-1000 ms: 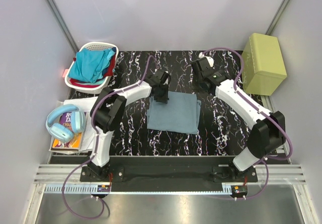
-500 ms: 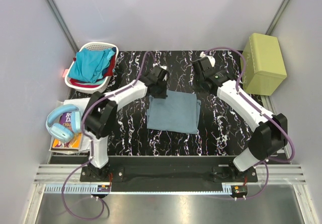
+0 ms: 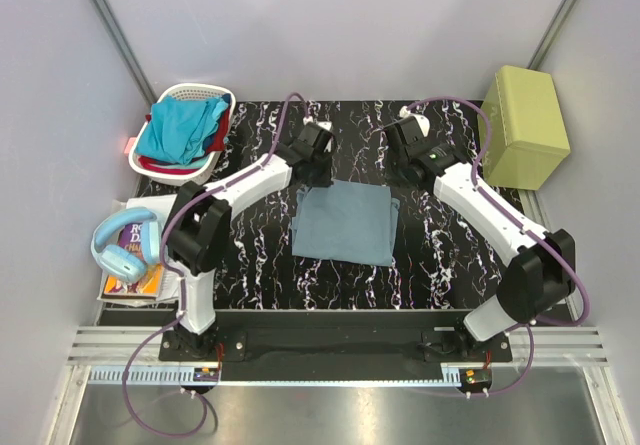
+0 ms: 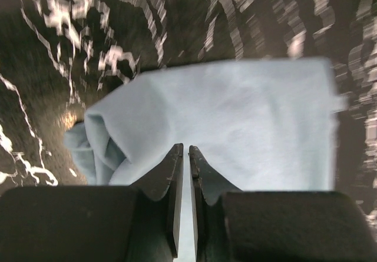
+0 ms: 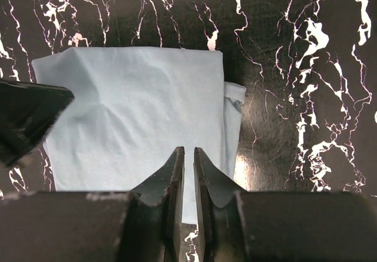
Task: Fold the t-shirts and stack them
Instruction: Smooth out wrinkles on the folded tshirt
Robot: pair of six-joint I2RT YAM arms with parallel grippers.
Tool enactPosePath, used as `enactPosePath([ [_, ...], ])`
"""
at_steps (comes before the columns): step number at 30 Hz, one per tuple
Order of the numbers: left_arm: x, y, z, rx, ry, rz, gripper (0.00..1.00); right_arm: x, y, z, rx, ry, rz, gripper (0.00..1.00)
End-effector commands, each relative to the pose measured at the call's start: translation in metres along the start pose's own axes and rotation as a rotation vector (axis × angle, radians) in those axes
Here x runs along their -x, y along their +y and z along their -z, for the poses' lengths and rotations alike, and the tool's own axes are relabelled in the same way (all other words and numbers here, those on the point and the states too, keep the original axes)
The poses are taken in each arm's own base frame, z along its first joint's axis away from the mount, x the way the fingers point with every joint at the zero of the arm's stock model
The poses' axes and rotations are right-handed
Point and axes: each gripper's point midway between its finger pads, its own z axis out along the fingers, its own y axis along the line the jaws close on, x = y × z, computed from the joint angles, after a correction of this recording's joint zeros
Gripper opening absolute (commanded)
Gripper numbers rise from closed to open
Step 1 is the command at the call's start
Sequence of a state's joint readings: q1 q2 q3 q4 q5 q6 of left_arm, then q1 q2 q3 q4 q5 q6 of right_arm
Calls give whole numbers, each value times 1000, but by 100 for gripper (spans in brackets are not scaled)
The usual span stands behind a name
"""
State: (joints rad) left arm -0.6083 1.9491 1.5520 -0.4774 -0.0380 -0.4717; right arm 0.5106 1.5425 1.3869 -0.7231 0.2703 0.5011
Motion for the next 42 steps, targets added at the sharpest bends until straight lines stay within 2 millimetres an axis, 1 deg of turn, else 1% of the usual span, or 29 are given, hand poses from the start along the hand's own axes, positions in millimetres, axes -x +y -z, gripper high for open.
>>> enactPosePath([
  [1,-14,25,-17,54,32,40,12,6,0,14,14,-44,-4,19],
  [2,-20,32,-20,69,48,46,12,5,0,12,12,-40,-2,19],
  [4,-22,43,-22,86,53,70,12,4,0,11,10,-36,-2,19],
  [5,-29,49,-26,101,72,77,11,5,0,11,12,-38,-4,19],
  [6,-29,55,-27,110,74,95,11,4,1,10,11,-35,0,19],
  [8,-39,61,-32,113,107,107,11,4,1,9,13,-33,1,19],
  [9,-44,67,-38,123,128,118,11,3,1,9,13,-31,3,19],
  [12,-56,73,-42,136,173,123,9,3,1,9,14,-30,1,19],
  [14,-55,74,-38,142,162,122,9,4,1,10,14,-34,2,19],
  [15,-46,71,-33,133,132,120,9,4,1,10,13,-34,3,19],
  [19,-26,69,-19,137,82,91,10,3,1,10,17,-32,0,19],
  [21,-9,63,-9,122,42,78,10,3,1,11,18,-31,0,19],
  [23,17,52,15,97,-36,73,11,4,2,12,20,-37,-3,19],
  [25,37,44,33,83,-101,60,14,6,1,13,21,-41,-3,19],
  [26,55,38,49,69,-156,51,16,6,2,13,22,-42,-4,19],
  [28,68,33,58,57,-184,37,20,5,2,13,23,-40,-6,19],
  [29,76,30,58,57,-195,23,20,5,2,12,23,-36,-5,19],
  [32,75,32,49,69,-163,12,21,4,4,12,30,-33,-9,19],
  [33,67,35,37,77,-128,11,20,3,4,11,28,-30,-6,19],
  [35,57,36,25,74,-92,17,20,3,3,10,24,-29,-5,19],
  [37,43,41,10,87,-48,23,20,3,2,10,19,-32,-5,19],
  [40,23,43,-7,74,7,39,18,1,-1,9,10,-29,-3,19],
  [42,19,43,-12,68,12,49,17,0,-1,8,7,-27,-1,19],
])
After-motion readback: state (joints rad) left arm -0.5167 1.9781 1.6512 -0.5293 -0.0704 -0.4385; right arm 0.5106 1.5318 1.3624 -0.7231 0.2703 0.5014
